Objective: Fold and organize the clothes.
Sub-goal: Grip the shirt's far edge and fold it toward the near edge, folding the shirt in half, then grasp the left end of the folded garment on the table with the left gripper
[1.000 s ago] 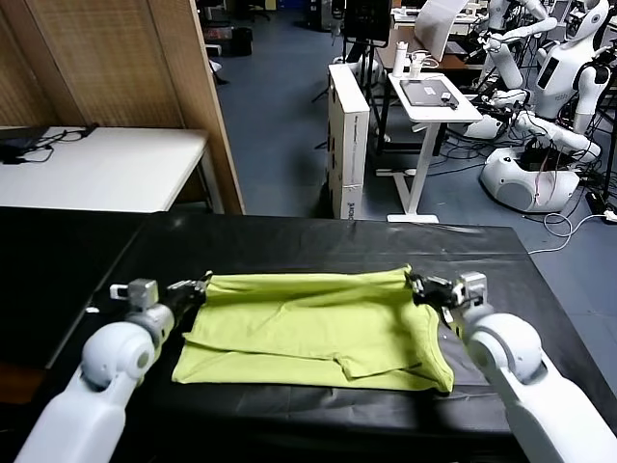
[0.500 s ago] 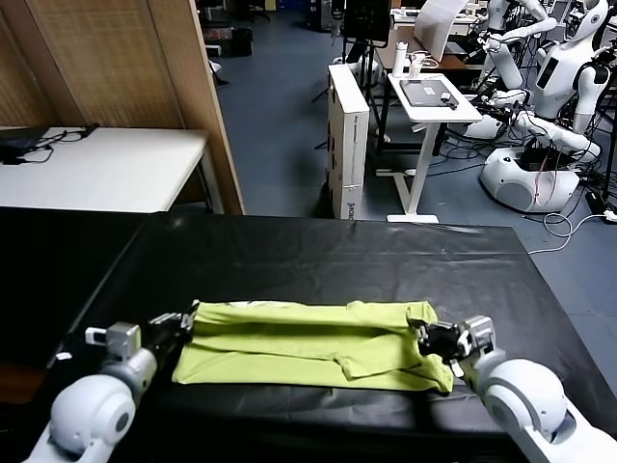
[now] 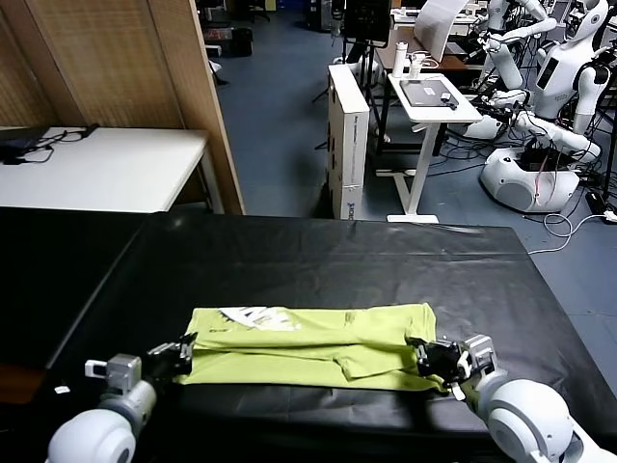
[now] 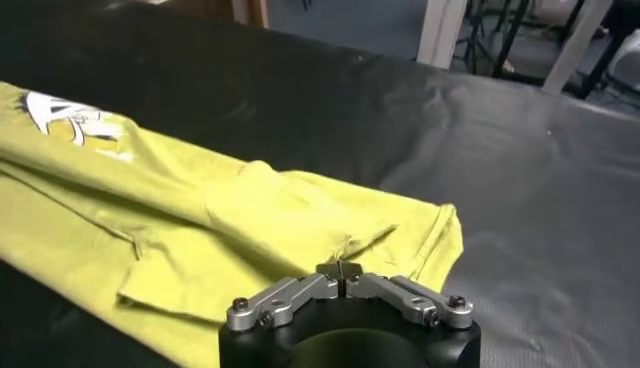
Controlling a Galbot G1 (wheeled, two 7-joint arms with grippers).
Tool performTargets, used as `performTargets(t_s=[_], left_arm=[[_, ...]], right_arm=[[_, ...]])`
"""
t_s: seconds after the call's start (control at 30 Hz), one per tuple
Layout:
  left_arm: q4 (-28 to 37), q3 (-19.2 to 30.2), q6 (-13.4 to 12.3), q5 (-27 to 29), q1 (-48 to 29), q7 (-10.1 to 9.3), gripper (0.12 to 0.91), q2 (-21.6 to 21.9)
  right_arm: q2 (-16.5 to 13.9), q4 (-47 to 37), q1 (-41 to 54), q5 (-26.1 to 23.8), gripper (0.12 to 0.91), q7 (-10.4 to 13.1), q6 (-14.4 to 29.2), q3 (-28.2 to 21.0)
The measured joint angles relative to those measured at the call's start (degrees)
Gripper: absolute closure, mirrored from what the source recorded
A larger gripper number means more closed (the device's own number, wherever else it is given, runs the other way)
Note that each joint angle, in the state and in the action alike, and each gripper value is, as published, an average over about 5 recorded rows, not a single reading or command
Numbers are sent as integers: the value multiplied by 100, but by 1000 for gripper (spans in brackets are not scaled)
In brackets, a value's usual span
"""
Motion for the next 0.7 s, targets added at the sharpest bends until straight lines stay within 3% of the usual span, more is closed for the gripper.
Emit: performTargets(t_s=[0.1,0.23,0.33,0.43,0.7], left_arm=[[-24,-56,7,78,75,-3,673,-22],[-22,-174,-14,163,100,-4,408,-48],[-18,-323,-66,182,50,-4,236,-43],[29,-499,-145,166,-32,-9,142,24],[440,-382,-234,-67,-588,-65,123,-24]], right_arm=[[47,66,-7,107,546,-47,0,89],[126,116,35,290,287,-23,0,271],[191,52,130,307,159,42,0,419],[314,-153,317,281,124,114,0,467],[851,-959,846,-82,118,78,186,316]])
